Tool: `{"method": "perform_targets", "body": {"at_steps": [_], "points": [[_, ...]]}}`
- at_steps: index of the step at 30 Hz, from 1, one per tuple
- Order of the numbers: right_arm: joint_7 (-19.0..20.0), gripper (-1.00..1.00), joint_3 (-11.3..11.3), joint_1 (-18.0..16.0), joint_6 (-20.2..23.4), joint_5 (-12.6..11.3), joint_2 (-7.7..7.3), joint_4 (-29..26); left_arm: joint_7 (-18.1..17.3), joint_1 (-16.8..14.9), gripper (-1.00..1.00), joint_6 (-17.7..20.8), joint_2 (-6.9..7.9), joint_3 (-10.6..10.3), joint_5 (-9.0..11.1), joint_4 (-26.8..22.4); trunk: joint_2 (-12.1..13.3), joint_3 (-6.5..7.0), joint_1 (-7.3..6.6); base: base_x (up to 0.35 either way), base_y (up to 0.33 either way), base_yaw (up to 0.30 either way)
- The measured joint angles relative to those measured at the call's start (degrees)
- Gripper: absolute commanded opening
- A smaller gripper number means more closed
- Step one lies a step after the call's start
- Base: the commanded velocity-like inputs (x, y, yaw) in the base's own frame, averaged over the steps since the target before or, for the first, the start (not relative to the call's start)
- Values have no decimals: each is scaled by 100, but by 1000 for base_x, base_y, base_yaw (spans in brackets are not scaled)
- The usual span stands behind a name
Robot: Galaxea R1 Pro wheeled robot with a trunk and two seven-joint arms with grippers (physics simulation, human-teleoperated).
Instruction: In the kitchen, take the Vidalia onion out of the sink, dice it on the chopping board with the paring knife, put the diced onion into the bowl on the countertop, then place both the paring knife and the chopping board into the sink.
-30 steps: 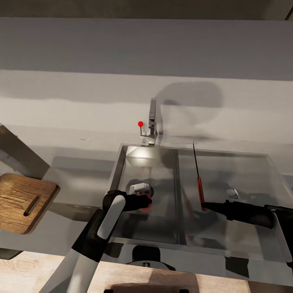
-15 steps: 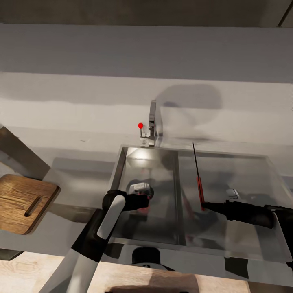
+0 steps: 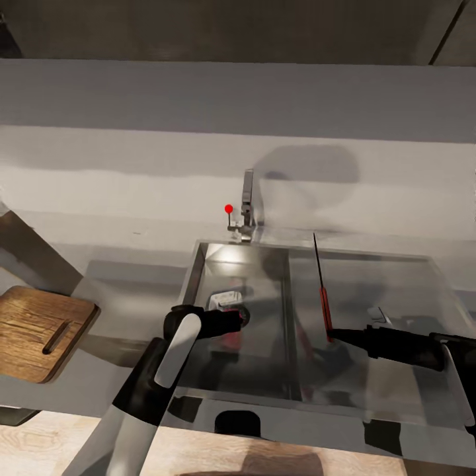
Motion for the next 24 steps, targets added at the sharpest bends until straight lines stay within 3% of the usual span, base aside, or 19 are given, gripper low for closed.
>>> {"method": "perform_targets", "body": {"at_steps": [15, 24], "points": [[-10, -100, 259, 0, 0, 3, 7, 8, -9, 0, -100, 104, 10, 4, 63, -207, 0, 142, 0, 0, 0, 0], [-10, -100, 263, 0, 0, 1, 6, 9, -19, 0, -100, 236, 28, -175, 82, -573, 0, 227, 0, 0, 0, 0]]}}
